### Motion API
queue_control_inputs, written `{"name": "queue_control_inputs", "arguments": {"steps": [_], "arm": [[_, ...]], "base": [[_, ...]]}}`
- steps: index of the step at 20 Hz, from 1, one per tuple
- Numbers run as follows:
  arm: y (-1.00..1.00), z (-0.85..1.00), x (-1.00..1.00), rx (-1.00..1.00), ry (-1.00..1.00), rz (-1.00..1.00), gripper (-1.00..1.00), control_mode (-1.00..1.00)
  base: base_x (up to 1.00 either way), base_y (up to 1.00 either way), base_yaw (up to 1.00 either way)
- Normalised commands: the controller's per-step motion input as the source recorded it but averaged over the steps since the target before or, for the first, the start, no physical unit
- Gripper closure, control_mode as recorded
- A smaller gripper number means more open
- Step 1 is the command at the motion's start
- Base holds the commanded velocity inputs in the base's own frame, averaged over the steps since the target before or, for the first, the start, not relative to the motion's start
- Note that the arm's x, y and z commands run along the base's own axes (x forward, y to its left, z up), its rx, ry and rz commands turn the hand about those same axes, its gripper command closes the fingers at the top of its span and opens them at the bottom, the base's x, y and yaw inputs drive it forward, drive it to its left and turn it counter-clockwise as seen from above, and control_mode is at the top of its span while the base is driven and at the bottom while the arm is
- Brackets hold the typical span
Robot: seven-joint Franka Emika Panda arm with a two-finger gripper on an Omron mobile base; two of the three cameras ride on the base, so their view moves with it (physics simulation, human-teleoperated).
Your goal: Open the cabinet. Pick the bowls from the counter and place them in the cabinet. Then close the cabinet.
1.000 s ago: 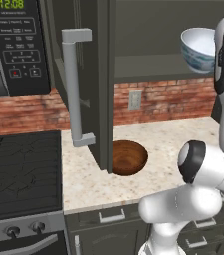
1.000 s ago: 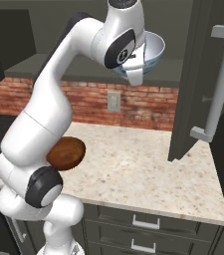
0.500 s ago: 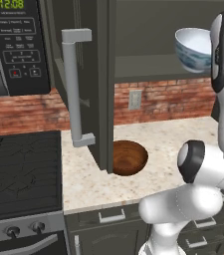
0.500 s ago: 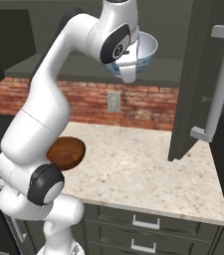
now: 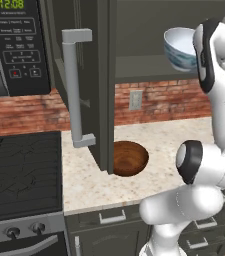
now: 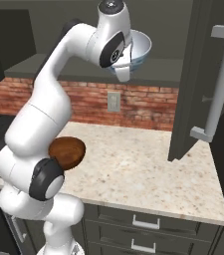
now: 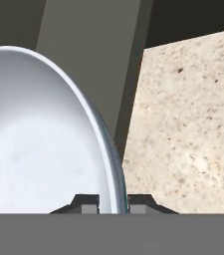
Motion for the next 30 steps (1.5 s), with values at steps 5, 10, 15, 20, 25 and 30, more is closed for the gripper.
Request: {"name": "queue_control_inputs", "arguments": {"steps": [5, 10, 15, 20, 25, 30], "arm": [[0.04, -0.05, 0.94, 0.00, 0.00, 0.00, 1.00, -1.00], [0.00, -0.08, 0.86, 0.00, 0.00, 0.00, 1.00, -1.00], [0.00, -0.16, 0.55, 0.00, 0.00, 0.00, 1.00, -1.00], [0.00, -0.07, 0.35, 0.00, 0.00, 0.01, 1.00, -1.00], [0.00, 0.00, 0.03, 0.00, 0.00, 0.00, -1.00, -1.00], [0.00, 0.00, 0.00, 0.00, 0.00, 0.00, -1.00, -1.00]], "base": [[0.00, 0.00, 0.00], [0.00, 0.00, 0.00], [0.00, 0.00, 0.00], [0.00, 0.00, 0.00], [0.00, 0.00, 0.00], [0.00, 0.00, 0.00]]}}
